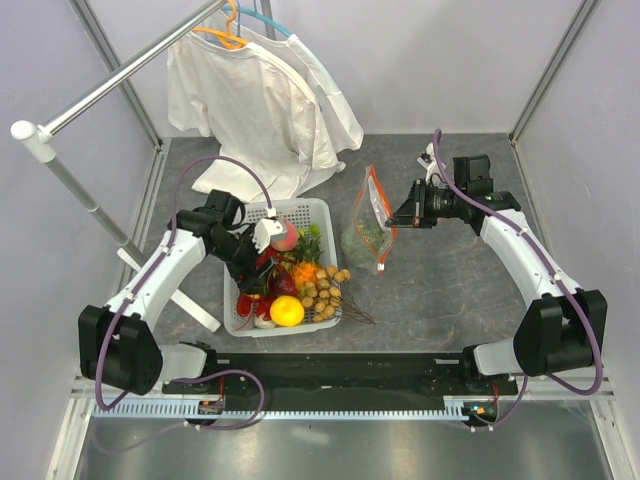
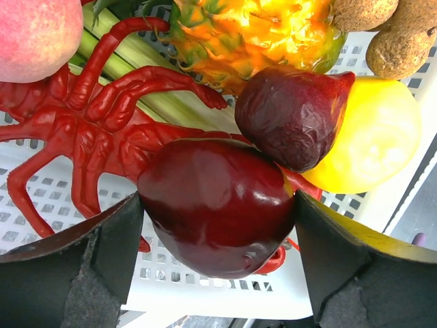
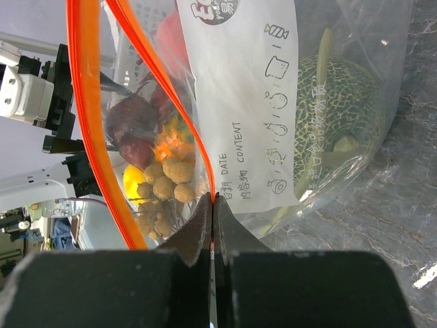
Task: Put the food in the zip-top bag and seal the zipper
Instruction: Pick up the fake vegetable from the bin.
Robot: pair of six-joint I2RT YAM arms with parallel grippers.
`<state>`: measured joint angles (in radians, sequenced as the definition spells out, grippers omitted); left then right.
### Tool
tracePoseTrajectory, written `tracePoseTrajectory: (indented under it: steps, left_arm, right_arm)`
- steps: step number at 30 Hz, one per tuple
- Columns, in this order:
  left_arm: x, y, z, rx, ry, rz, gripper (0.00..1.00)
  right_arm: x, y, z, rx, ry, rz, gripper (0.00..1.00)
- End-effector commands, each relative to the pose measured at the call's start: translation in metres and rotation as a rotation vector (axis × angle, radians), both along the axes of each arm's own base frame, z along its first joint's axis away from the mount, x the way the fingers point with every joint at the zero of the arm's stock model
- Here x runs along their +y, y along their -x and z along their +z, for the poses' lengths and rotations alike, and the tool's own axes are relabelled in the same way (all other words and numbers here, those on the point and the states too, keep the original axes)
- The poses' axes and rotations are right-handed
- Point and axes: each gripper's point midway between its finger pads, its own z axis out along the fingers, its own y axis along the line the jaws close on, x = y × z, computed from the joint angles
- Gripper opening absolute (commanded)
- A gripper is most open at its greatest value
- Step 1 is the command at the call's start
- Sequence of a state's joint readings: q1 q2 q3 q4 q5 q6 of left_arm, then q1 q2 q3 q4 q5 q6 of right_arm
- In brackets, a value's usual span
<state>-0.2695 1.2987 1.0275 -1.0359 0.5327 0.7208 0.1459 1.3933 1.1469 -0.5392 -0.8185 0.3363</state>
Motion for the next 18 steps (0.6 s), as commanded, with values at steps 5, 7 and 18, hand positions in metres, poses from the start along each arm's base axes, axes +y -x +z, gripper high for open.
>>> tracePoseTrajectory:
  steps: [5,7,18]
  left_arm:
    - [-0.006,-0.023,0.057,-0.131,0.047,0.030,0.77]
    - [-0.007,-0.027,0.079,-0.174,0.059,0.030,0.76]
    - [-0.077,-0.059,0.208,-0.354,0.337,-0.042,0.72]
  right_arm:
    - [0.001,-0.004,0.015,-0.051,-0.014,0.021,0.00]
    - [0.001,-0.004,0.016,-0.055,-0.014,0.022,0.00]
    - [0.002,-0.008,0.014,-0.052,-0.008,0.020,0.00]
